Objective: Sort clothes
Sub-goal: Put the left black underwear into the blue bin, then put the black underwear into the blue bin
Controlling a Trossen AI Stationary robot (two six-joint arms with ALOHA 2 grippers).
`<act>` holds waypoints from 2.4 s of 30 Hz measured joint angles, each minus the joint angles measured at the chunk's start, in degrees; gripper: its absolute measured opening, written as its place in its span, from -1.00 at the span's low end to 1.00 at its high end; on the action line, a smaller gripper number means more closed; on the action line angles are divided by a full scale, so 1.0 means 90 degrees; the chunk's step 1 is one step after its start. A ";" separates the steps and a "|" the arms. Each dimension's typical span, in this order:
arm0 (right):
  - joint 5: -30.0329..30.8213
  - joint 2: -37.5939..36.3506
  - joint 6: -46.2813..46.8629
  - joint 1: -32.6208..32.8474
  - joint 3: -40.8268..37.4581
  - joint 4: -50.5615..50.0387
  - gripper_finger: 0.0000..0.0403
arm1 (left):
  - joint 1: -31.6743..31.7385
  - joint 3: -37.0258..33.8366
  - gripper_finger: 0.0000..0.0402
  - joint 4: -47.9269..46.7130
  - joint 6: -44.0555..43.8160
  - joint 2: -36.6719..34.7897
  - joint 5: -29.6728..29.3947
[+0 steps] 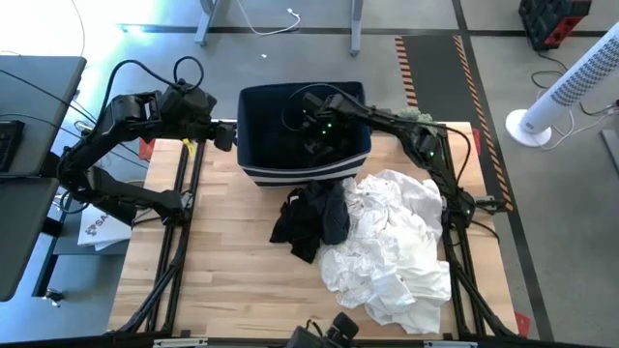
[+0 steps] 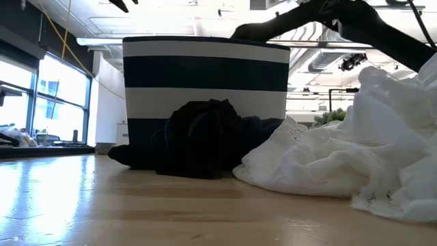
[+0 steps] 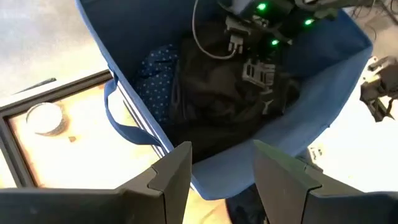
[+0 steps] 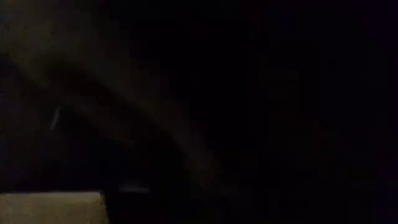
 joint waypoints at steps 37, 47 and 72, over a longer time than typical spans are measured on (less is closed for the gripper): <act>-0.0875 -0.0845 -0.2482 0.4249 0.0194 0.0014 -0.04 | -0.0311 0.0000 -0.21 -0.0058 0.1926 0.0009 0.0922; 0.0097 0.1010 -0.1912 0.3770 0.0194 -0.0060 -0.08 | -0.0311 0.0000 -0.21 -0.0538 0.1881 0.0009 0.1173; -0.2165 -0.3118 -0.0558 0.2447 0.0877 0.1534 -0.95 | -0.0321 -0.0002 -0.21 -0.0054 0.0697 -0.0072 0.1159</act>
